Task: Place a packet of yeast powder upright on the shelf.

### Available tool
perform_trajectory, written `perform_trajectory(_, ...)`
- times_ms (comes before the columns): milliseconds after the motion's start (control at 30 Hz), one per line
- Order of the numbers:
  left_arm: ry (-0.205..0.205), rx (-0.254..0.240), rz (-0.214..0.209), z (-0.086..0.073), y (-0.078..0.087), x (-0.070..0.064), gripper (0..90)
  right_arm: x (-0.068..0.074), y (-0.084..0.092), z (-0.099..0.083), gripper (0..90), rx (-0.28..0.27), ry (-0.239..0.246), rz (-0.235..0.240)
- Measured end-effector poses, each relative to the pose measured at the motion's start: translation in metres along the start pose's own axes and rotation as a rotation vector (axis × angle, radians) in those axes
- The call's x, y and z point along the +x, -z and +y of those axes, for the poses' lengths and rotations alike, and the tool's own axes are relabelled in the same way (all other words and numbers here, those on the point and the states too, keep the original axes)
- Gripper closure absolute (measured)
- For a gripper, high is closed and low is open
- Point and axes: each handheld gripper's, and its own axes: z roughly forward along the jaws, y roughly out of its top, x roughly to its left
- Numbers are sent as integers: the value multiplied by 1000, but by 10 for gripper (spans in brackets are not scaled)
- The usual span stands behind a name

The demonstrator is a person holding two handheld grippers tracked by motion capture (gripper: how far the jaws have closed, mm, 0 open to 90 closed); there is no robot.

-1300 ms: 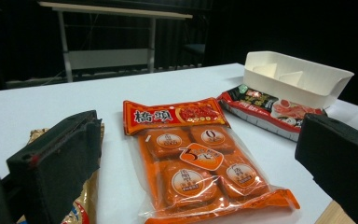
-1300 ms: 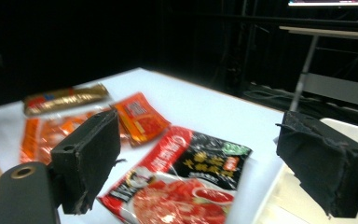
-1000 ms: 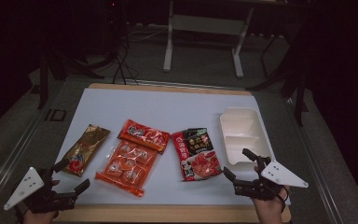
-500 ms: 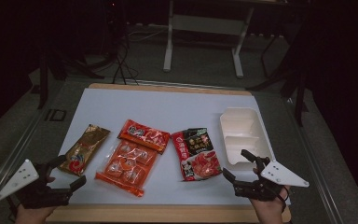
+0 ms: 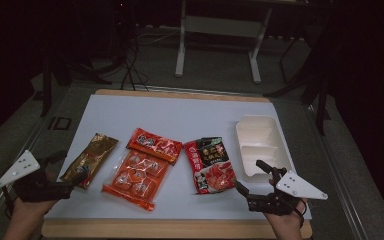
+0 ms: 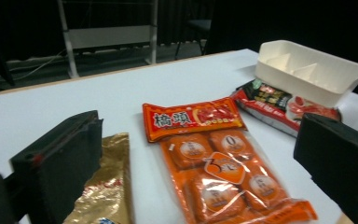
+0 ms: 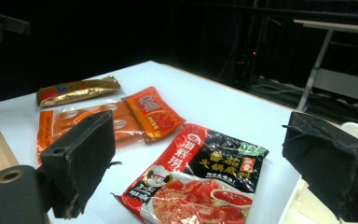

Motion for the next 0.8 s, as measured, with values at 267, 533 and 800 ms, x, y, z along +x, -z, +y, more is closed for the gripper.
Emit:
perform_trajectory(267, 9, 54, 31, 5, -21, 26, 147, 5, 1, 2, 95, -5, 23, 12)
perform_trajectory(533, 25, 146, 83, -3, -49, 43, 219, 6, 1, 2, 96, -9, 16, 28)
perform_trajectory(800, 30, 214, 135, -5, -74, 59, 304, 7, 1, 2, 97, -14, 11, 37)
